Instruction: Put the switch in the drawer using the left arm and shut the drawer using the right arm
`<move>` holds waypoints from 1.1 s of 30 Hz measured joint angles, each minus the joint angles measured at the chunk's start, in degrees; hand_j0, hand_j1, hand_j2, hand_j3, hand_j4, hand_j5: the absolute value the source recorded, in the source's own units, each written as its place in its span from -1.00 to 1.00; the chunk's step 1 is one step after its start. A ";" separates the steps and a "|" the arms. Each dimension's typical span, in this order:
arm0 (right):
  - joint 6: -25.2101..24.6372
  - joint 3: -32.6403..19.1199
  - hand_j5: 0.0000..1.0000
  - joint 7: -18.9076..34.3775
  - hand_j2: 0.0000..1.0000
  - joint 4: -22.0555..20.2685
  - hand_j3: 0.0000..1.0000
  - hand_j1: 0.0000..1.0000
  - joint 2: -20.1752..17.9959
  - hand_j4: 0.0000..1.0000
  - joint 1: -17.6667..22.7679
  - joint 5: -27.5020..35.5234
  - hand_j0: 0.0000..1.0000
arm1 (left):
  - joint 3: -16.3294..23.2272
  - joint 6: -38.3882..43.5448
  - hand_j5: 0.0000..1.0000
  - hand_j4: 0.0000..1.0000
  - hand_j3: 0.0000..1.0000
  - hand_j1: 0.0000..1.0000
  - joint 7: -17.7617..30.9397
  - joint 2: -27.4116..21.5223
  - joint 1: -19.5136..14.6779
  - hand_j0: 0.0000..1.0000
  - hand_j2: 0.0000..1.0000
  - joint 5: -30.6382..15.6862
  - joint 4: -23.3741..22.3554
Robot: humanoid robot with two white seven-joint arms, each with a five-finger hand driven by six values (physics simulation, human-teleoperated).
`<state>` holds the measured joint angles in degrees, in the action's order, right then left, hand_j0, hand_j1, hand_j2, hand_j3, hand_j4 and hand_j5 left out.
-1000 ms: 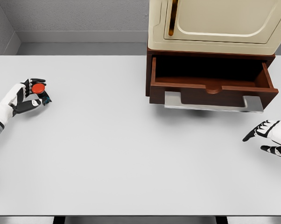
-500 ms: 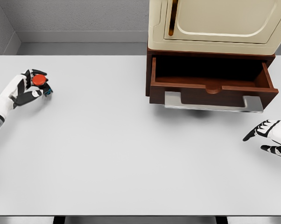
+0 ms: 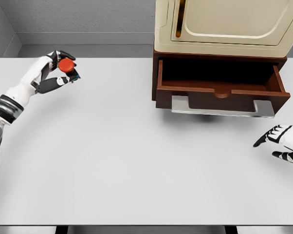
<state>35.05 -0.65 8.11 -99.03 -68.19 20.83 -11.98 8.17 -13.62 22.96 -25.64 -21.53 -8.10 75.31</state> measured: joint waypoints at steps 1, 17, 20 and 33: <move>0.00 -0.01 0.31 0.00 0.31 0.00 0.31 0.31 0.00 0.31 -0.09 0.01 0.31 | 0.67 0.01 -0.27 -0.27 -0.27 -0.27 0.04 0.03 -0.09 -0.27 -0.27 0.07 0.68; 0.00 -0.01 0.31 0.00 0.31 -0.20 0.31 0.31 0.00 0.31 0.00 0.08 0.31 | 10.50 0.02 -0.27 -0.27 -0.27 -0.27 0.19 3.76 -8.70 -0.27 -0.27 1.16 6.69; 0.00 0.02 0.31 0.00 0.31 -0.24 0.31 0.31 0.00 0.31 0.00 0.05 0.31 | 11.40 0.01 -0.27 -0.27 -0.27 -0.27 0.20 5.67 -9.84 -0.27 -0.27 5.89 7.35; 0.00 0.12 0.31 0.00 0.31 -0.21 0.31 0.31 2.48 0.31 -0.35 -0.56 0.31 | 11.51 -0.06 -0.32 -0.32 -0.32 -0.32 -0.29 11.68 -9.76 -0.32 -0.32 29.87 16.66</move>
<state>35.05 -0.53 8.11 -99.24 -65.71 20.48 -12.54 19.68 -13.68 22.67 -13.96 -31.29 21.76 91.97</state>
